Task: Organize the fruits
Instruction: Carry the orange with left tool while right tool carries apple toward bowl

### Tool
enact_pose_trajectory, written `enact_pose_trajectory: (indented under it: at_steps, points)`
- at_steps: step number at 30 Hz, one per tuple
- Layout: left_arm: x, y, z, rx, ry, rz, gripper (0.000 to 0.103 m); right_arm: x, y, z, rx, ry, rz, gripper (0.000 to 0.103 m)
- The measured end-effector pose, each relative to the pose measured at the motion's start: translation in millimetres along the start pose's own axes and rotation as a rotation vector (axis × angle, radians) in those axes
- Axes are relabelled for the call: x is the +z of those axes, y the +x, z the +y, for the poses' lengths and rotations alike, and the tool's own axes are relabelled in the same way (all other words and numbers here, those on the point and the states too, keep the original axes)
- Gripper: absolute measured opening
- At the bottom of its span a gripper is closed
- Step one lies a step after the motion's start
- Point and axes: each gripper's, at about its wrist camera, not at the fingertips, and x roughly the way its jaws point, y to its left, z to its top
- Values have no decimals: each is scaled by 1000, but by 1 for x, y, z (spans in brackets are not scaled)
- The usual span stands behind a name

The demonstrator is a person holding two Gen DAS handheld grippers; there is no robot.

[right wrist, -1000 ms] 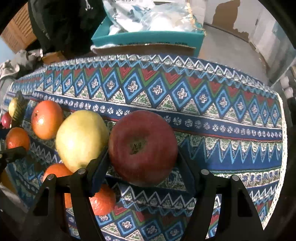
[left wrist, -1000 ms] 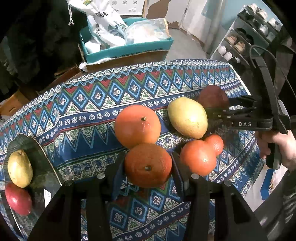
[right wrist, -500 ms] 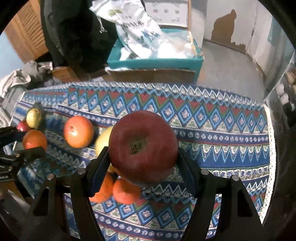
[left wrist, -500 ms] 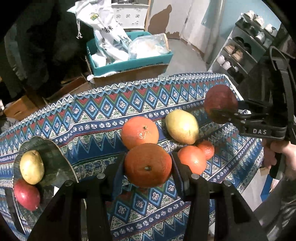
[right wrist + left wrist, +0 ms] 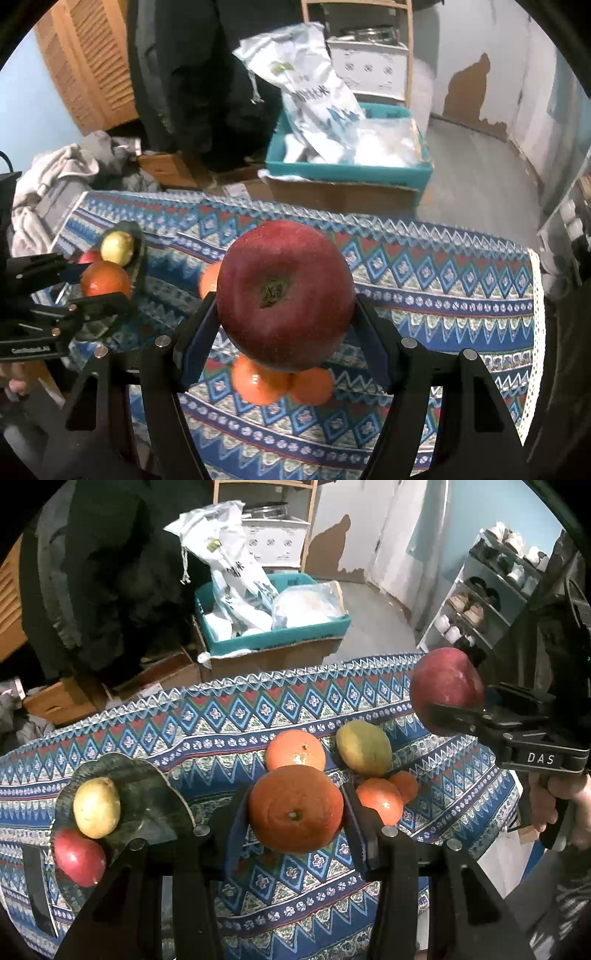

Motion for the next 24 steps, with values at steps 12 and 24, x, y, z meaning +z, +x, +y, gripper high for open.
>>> enact_pose_trajectory:
  at_steps: [12,24]
  points:
    - [-7,-31,25,29,-43,-52,48,18,-10,43,47,-58,-34,71]
    - [-19,-53,67,69,-121,-78,48,38,-2,94,101,-131,-38,71]
